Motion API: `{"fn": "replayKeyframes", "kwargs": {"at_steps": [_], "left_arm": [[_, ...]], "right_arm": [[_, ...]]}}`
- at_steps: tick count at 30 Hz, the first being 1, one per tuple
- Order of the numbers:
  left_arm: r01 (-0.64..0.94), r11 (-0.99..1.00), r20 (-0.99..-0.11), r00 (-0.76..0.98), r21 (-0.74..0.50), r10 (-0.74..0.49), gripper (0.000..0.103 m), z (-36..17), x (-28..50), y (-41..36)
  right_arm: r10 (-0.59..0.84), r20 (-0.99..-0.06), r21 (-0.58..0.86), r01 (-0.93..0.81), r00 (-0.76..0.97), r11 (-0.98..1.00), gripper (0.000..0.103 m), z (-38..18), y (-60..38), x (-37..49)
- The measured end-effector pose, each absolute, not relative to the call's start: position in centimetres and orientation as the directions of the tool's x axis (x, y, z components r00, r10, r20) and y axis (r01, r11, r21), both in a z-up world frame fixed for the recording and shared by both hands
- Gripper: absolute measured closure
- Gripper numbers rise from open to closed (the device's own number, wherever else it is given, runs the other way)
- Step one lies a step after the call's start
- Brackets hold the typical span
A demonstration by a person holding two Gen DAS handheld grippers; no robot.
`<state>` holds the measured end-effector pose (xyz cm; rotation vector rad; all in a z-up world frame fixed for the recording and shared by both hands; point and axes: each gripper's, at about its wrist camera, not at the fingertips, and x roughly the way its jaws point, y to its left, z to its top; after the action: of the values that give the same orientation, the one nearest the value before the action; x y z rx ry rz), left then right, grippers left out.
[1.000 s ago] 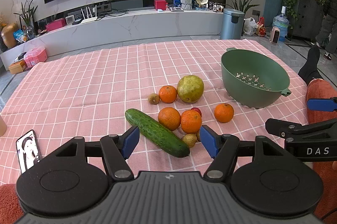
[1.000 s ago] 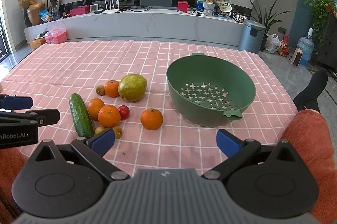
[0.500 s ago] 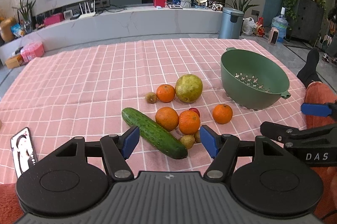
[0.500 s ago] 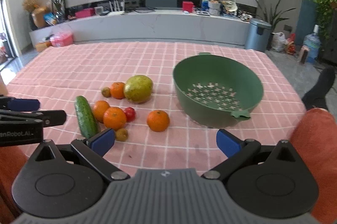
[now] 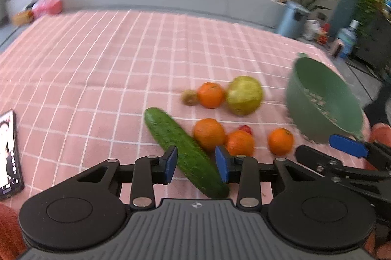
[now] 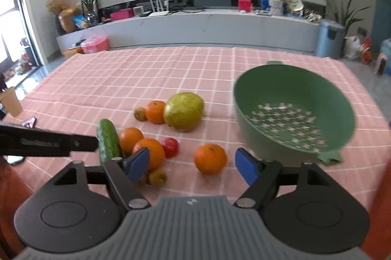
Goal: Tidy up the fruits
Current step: 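Grasp the green cucumber with the left gripper while the right gripper grasps the yellow-green pear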
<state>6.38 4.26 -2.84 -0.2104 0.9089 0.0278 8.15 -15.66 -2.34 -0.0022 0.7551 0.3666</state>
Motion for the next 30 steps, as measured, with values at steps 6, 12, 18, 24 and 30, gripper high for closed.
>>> {"fn": "replayKeyframes", "kwargs": {"at_steps": [6, 12, 18, 24, 30], "left_arm": [[-0.202, 0.951, -0.824, 0.561, -0.235, -0.085, 0.061, -4.6, 8.5, 6.0], [-0.228, 0.939, -0.841, 0.531, -0.259, -0.104, 0.059, -5.7, 9.5, 6.3], [-0.281, 0.916, -0.829, 0.551, -0.287, -0.091, 0.059, -5.8, 10.7, 7.6], [-0.304, 0.906, -0.839, 0.535, -0.296, -0.094, 0.059, -6.5, 11.6, 7.9], [-0.291, 0.904, -0.845, 0.519, -0.312, -0.125, 0.055, -7.3, 12.3, 8.2]], "right_arm": [[0.348, -0.692, 0.138, -0.357, 0.633, 0.924, 0.045, -3.6, -14.2, 11.5], [0.361, -0.688, 0.156, -0.358, 0.630, 0.921, 0.048, -4.6, -13.3, 14.1], [0.383, -0.668, 0.211, -0.332, 0.638, 0.920, 0.048, -5.0, -12.4, 15.9], [0.365, -0.678, 0.224, -0.293, 0.638, 0.929, 0.041, -5.7, -11.3, 17.5], [0.355, -0.693, 0.217, -0.289, 0.627, 0.933, 0.039, -6.6, -10.2, 18.5]]}}
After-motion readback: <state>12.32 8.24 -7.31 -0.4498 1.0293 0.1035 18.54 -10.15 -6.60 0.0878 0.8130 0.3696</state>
